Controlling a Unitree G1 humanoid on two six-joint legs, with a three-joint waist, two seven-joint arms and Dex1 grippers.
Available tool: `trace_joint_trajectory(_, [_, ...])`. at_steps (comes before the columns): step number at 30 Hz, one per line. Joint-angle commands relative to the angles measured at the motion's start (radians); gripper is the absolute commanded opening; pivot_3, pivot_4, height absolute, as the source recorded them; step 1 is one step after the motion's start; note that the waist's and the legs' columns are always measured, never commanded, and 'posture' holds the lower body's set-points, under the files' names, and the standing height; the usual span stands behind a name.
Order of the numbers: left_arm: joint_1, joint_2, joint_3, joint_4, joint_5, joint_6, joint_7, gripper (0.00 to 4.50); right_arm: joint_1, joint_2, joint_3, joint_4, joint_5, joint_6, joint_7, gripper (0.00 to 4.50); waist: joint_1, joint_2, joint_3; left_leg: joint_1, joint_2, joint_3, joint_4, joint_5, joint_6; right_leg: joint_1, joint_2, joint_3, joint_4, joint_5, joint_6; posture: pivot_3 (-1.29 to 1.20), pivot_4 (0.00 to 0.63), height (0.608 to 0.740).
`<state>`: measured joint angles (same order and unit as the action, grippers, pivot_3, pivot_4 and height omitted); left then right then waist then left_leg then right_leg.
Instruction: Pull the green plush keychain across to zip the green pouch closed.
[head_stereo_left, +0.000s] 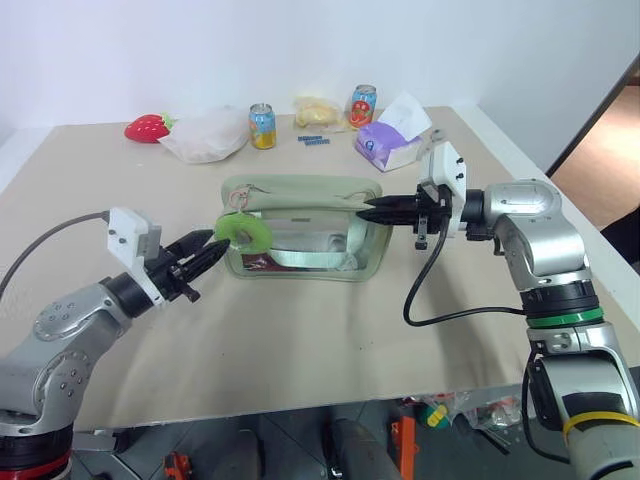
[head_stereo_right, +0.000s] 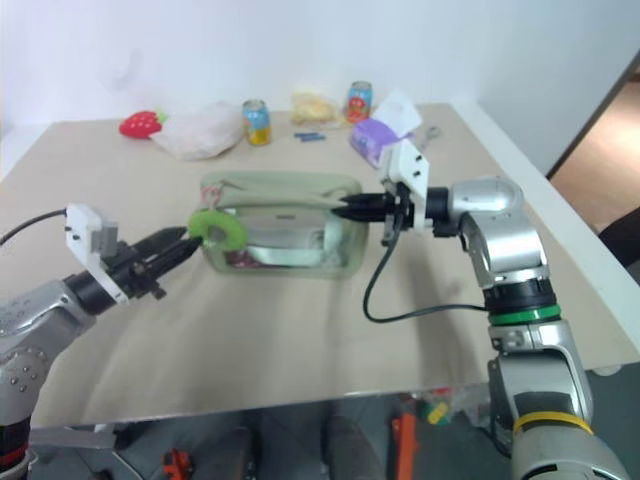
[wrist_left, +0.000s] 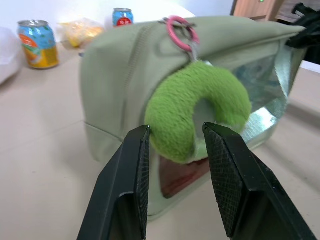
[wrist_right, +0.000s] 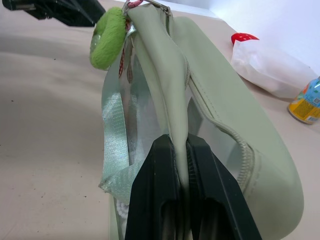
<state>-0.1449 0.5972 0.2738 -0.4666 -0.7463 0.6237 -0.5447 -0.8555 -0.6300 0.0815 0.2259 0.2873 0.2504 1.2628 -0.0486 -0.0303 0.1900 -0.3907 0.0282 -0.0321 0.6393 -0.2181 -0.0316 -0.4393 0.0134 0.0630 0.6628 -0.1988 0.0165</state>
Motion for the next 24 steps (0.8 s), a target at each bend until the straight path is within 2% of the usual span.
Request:
trace_joint_trajectory(1, [-0.016,-0.007,-0.004,-0.007,-0.009,0.010,0.011,1.25,-0.028,0.005,-0.010,-0.010,0.009,-0.011,0.000,0.00,-0.001,0.000,0.000,0.000,0.000,0.000,0.000,0.000,0.000,0.000,0.000,0.000,0.000,0.000,0.000,0.00,0.150,0.740])
trace_joint_trajectory(2, [-0.017,-0.008,-0.006,-0.007,-0.008,0.012,0.010,1.07,-0.028,0.006,-0.010,-0.010,0.008,-0.011,0.000,0.00,-0.001,0.000,0.000,0.000,0.000,0.000,0.000,0.000,0.000,0.000,0.000,0.000,0.000,0.000,0.000,0.00,0.150,0.740])
trace_joint_trajectory(5, [-0.022,-0.010,-0.013,0.001,0.001,0.012,0.018,0.03,-0.027,0.011,-0.009,-0.008,0.008,-0.013,0.000,0.00,-0.001,0.000,0.000,0.000,0.000,0.000,0.000,0.000,0.000,0.000,0.000,0.000,0.000,0.000,0.000,0.00,0.150,0.740])
trace_joint_trajectory(13, [-0.062,0.001,-0.003,0.038,0.001,0.012,0.015,0.03,-0.032,0.013,-0.008,0.001,0.006,-0.018,0.004,0.00,-0.001,0.000,0.000,0.001,0.000,0.000,0.000,0.000,0.000,0.000,0.001,0.000,0.000,0.000,0.000,0.00,0.150,0.740])
trace_joint_trajectory(19, [-0.052,-0.009,0.032,0.023,-0.075,0.042,0.012,0.03,-0.030,0.012,-0.007,0.000,0.007,-0.017,0.007,0.00,-0.002,0.000,0.000,0.001,0.000,0.001,0.000,0.000,0.000,0.000,0.001,0.001,0.000,0.000,0.000,0.00,0.150,0.740])
trace_joint_trajectory(20, [-0.042,-0.007,0.035,0.014,-0.091,0.053,0.011,0.54,-0.029,0.012,-0.007,-0.002,0.007,-0.017,0.006,0.00,-0.002,0.000,0.000,0.001,0.000,0.001,0.000,0.000,0.000,0.000,0.001,0.001,0.000,0.000,0.000,0.00,0.150,0.740])
trace_joint_trajectory(24, [-0.002,-0.005,0.029,-0.024,-0.093,0.058,0.018,1.84,-0.023,0.011,-0.008,-0.012,0.010,-0.012,0.006,0.00,-0.003,0.000,0.000,0.001,0.000,0.001,0.000,0.000,0.000,0.000,0.001,0.001,0.000,0.000,0.000,0.00,0.150,0.740])
